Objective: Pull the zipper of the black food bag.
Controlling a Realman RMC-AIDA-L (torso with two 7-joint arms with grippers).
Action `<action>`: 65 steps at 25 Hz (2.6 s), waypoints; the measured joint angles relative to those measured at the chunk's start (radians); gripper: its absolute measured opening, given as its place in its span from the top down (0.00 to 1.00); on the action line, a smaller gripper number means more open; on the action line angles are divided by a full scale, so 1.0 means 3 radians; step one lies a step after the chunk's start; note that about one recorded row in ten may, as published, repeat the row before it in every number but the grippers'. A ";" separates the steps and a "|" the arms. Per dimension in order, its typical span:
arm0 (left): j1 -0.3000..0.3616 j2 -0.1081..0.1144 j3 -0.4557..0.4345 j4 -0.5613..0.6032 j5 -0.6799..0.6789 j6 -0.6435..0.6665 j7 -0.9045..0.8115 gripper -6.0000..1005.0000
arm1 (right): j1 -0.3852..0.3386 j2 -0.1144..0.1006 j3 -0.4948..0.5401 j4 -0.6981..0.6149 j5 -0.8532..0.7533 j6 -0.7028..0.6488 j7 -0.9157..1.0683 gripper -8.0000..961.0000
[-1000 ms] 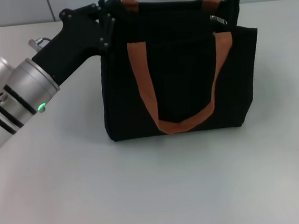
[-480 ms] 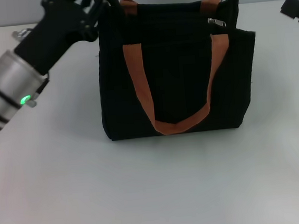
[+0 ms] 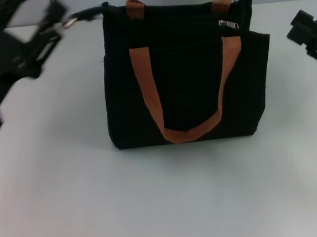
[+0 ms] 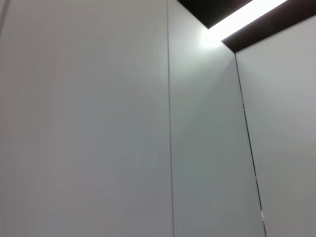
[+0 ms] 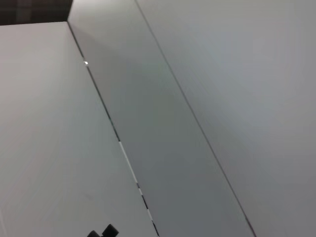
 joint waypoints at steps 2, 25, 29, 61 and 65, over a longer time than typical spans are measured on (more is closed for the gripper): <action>0.0050 0.0004 -0.0037 -0.0004 0.0004 0.0071 -0.0001 0.40 | -0.0008 0.0001 -0.0010 0.0059 0.0000 -0.0058 -0.0203 0.43; 0.0197 0.0308 -0.0134 -0.0143 0.2545 0.0614 -0.0554 0.33 | -0.0068 0.0009 -0.0151 0.0251 -0.1476 -0.0105 -0.1751 0.44; 0.0179 0.0262 -0.0140 -0.0139 0.2554 0.0569 -0.0535 0.33 | -0.0053 0.0009 -0.0418 0.0254 -0.1480 -0.0077 -0.1773 0.44; -0.0067 0.0131 -0.0182 -0.0146 0.2549 0.0357 -0.0548 0.32 | 0.0198 0.0036 -0.0595 0.0499 -0.1397 0.0279 -0.1782 0.23; -0.0128 0.0108 -0.0225 -0.0139 0.2560 0.0316 -0.0543 0.33 | 0.0214 0.0037 -0.0595 0.0566 -0.1360 0.0370 -0.1781 0.23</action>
